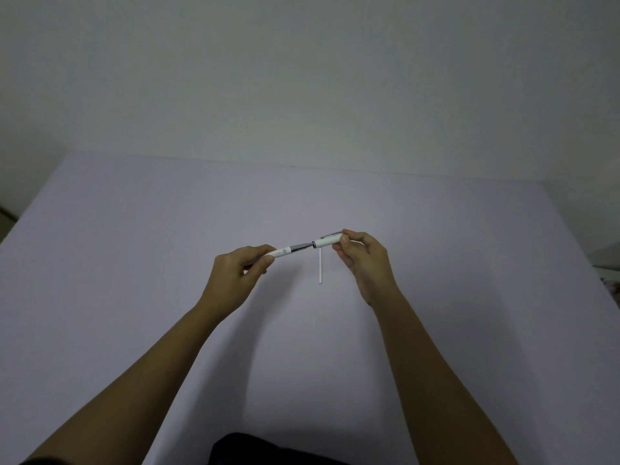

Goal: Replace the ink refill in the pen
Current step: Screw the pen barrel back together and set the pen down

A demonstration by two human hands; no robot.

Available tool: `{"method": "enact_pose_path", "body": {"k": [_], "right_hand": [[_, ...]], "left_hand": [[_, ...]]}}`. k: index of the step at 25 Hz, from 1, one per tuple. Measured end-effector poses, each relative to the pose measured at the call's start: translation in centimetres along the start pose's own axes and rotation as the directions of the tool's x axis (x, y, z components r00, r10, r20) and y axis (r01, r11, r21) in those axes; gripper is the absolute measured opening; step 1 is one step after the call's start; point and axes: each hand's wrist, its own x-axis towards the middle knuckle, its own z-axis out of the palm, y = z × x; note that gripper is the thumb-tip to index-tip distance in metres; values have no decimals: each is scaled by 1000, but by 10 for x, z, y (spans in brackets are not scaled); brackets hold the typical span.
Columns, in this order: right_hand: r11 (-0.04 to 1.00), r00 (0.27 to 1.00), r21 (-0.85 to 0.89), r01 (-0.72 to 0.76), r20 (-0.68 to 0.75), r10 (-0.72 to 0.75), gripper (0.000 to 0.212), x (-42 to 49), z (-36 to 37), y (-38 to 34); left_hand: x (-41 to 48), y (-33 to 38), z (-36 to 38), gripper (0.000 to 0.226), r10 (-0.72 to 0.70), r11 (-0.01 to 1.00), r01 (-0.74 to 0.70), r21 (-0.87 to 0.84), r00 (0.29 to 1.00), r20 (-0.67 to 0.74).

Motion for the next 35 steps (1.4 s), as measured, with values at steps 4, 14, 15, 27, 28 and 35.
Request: {"method": "enact_pose_path", "body": {"k": [4,14,15,27,28,35], "right_hand": [[1000,1000,-15,7,24,-6,12,-2,4,1],[1000,999,18,25,48,-26,10,-4,21,4],[999,998,9,31,54,-32,10,-1,22,2],[524,999,-850,-48,-41,24,44,49,1,64],[453,999,-891,-32,-27,18,45,50,-8,75],[47,993,-993,107,109,53,53,45,-47,131]], "left_hand": [[1,2,1,15,-3,1000,3,-22,1000,6],[8,4,9,18,-1,999,0,-36,999,-39],[10,4,9,18,3,1000,-4,-27,999,-36],[27,-45,82,27,-415,903,400,158,906,84],[29,-48,90,28,-454,885,440,149,888,75],[30,-60,135,29,-469,863,472,179,881,-63]]}}
